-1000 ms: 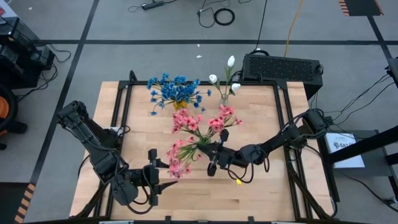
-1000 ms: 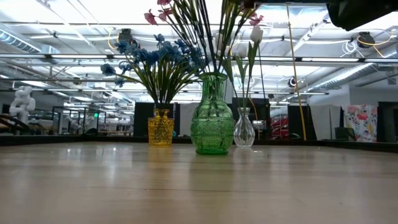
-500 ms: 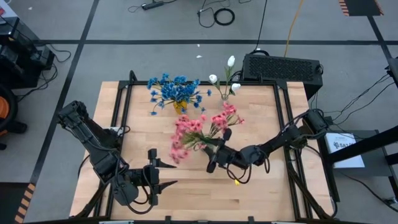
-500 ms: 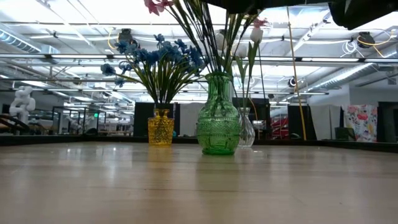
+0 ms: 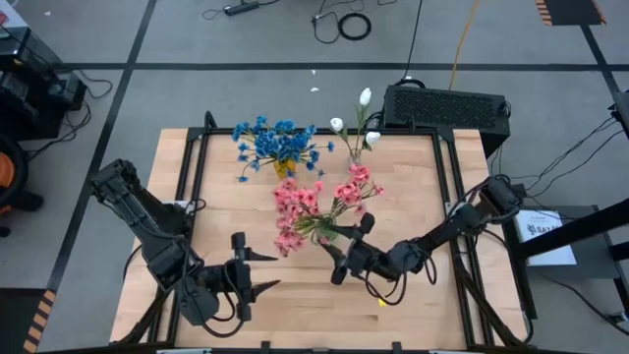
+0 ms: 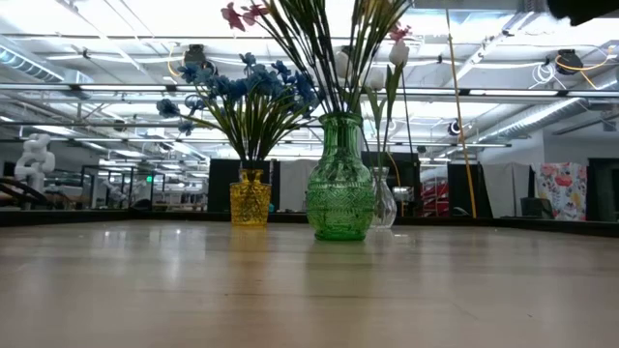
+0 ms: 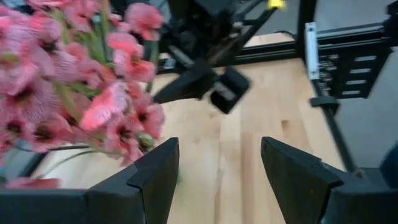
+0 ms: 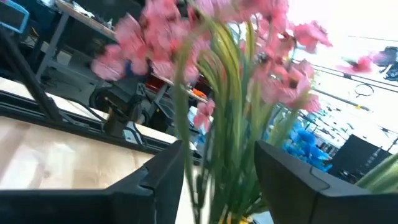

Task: Sort flowers into vase by color
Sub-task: Put the pink flower into the green vase

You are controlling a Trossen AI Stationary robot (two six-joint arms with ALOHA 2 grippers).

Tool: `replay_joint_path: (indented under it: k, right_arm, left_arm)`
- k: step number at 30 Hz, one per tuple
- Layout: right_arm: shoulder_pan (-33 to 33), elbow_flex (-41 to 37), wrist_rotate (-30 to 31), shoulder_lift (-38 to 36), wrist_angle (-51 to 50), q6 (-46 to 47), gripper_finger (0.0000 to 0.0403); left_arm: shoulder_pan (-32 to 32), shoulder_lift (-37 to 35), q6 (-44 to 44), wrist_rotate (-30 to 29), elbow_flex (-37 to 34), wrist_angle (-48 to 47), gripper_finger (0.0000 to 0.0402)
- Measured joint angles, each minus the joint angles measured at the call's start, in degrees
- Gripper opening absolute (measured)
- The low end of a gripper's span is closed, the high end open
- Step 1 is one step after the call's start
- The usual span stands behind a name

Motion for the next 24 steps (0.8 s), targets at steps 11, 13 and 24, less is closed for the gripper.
replay_joint_path:
  k: [11, 13, 24]
  right_arm:
    - [5.02, 2.7, 6.23, 0.0, -0.04, -1.5, 0.0192]
    - [6.44, 3.63, 7.12, 0.0, -0.04, -1.61, 0.0192]
    - [10.73, 6.99, 10.47, 0.0, -1.55, 6.84, 0.0192]
  left_arm:
    - [0.0, 0.02, 1.07, -4.86, 0.0, -1.06, 0.0235]
    - [0.0, 0.02, 1.05, -6.57, 0.0, -1.2, 0.0235]
    - [3.82, 0.79, 2.93, -7.92, -0.02, 4.13, 0.0235]
